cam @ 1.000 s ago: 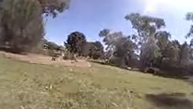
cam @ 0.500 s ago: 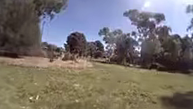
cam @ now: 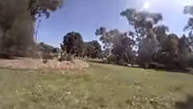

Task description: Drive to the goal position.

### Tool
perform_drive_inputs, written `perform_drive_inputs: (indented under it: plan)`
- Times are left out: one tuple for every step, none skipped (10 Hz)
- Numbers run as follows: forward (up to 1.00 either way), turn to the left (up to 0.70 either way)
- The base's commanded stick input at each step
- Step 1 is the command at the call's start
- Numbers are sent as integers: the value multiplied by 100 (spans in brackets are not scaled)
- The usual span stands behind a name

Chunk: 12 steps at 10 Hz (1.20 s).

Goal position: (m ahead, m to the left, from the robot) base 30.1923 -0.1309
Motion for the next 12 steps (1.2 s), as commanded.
perform_drive_inputs:
  plan:
    - [100,-27]
    - [100,-27]
    - [100,-26]
    - [100,-12]
    - [100,0]
    - [100,0]
    - [100,0]
    - [100,0]
    - [100,-27]
    - [100,-27]
    - [100,-17]
    - [100,-3]
